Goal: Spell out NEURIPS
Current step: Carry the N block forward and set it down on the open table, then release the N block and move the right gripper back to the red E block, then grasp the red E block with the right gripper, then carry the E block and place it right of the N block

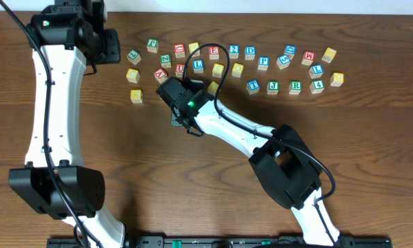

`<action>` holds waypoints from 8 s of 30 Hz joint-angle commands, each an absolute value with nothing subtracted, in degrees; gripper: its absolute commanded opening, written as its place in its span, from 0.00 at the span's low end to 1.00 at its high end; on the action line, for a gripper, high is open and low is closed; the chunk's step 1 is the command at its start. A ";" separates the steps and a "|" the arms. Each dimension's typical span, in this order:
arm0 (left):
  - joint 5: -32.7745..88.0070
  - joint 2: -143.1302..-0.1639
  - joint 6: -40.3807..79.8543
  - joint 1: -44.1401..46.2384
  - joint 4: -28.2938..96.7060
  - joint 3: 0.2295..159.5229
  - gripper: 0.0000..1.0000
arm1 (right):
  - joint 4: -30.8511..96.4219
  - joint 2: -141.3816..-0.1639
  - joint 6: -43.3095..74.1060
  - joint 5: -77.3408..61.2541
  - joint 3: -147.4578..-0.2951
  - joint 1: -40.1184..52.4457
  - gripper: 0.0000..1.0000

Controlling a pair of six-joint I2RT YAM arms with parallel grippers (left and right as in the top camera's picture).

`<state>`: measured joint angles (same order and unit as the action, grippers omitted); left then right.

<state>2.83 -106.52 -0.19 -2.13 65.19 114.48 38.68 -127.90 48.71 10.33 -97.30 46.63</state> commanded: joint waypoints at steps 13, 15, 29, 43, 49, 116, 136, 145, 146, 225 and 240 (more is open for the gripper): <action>2.31 -106.52 0.05 -1.96 65.32 115.35 0.43 | 38.57 -128.86 45.95 9.43 -97.51 46.13 0.30; 2.31 -106.52 0.05 -1.96 65.32 115.35 0.42 | 38.57 -128.86 45.95 9.43 -97.51 46.13 0.30; 2.31 -106.52 0.05 -1.96 65.32 115.35 0.42 | 39.64 -127.98 45.50 8.62 -98.61 46.17 0.42; 2.31 -106.52 0.05 -1.96 65.32 115.35 0.43 | 42.33 -117.08 40.47 10.07 -98.65 45.74 0.72; 2.31 -106.52 0.05 -1.96 65.32 115.35 0.42 | 44.01 -110.06 33.52 10.11 -98.65 40.99 0.72; 2.31 -106.52 0.05 -1.96 65.32 115.35 0.42 | 44.60 -116.81 18.79 -3.38 -116.16 27.00 0.83; 2.31 -106.52 0.05 -1.96 65.32 115.35 0.42 | 49.82 -140.51 15.59 -0.14 -141.84 26.72 0.99; 2.31 -106.52 0.05 -1.96 65.32 115.35 0.42 | 45.45 -146.34 15.86 3.88 -141.73 26.72 0.79; 2.31 -106.52 0.05 -1.96 65.32 115.35 0.42 | 45.12 -146.80 16.29 4.40 -141.73 26.72 0.79; 2.31 -106.52 0.05 -1.96 65.32 115.35 0.42 | 42.83 -144.38 21.37 10.28 -140.07 26.74 0.28; 2.31 -106.52 0.05 -1.96 65.32 115.35 0.42 | 76.31 -134.78 21.43 -1.04 -139.59 27.57 0.25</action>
<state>2.81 -106.52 -0.16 -2.13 65.21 114.48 73.19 -133.01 20.67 1.98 -140.38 26.68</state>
